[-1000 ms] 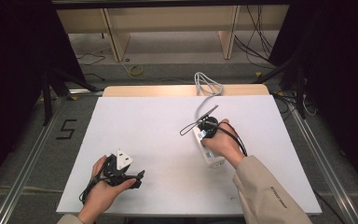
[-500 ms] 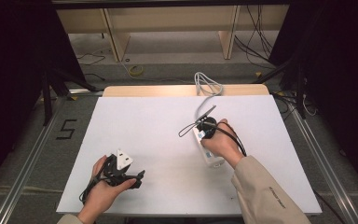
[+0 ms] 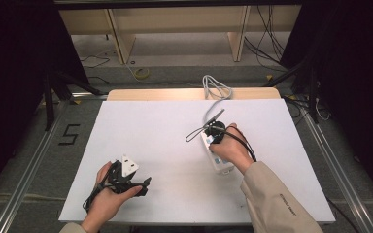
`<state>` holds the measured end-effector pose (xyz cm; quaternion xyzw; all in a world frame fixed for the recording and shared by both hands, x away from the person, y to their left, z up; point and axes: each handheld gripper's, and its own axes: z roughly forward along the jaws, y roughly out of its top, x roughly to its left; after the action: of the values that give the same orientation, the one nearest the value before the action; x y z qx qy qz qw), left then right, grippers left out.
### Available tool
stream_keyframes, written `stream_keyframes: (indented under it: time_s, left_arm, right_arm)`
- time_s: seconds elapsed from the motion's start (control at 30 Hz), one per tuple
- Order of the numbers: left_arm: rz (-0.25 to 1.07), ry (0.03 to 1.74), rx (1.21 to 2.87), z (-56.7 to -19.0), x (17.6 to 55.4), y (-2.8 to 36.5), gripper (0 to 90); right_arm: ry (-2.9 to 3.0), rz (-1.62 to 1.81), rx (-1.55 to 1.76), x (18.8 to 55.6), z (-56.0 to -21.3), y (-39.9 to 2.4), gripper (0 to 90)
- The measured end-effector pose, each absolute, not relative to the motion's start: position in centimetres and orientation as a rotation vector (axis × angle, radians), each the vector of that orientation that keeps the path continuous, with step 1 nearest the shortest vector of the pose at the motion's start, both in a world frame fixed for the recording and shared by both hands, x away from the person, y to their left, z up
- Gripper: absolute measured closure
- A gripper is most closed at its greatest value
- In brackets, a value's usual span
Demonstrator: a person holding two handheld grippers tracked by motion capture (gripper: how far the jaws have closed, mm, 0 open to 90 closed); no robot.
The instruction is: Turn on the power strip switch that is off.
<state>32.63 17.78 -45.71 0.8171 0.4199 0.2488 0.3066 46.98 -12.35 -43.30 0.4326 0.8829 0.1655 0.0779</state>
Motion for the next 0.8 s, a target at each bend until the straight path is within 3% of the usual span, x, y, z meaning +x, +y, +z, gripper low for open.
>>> stream_keyframes:
  time_s: [0.8]
  left_arm:
    - [0.66, 1.104, 2.166, -45.72, 32.64, 17.73, 14.6]
  right_arm:
    - [2.643, 0.451, 1.275, 46.88, -43.31, -11.87, 90.0]
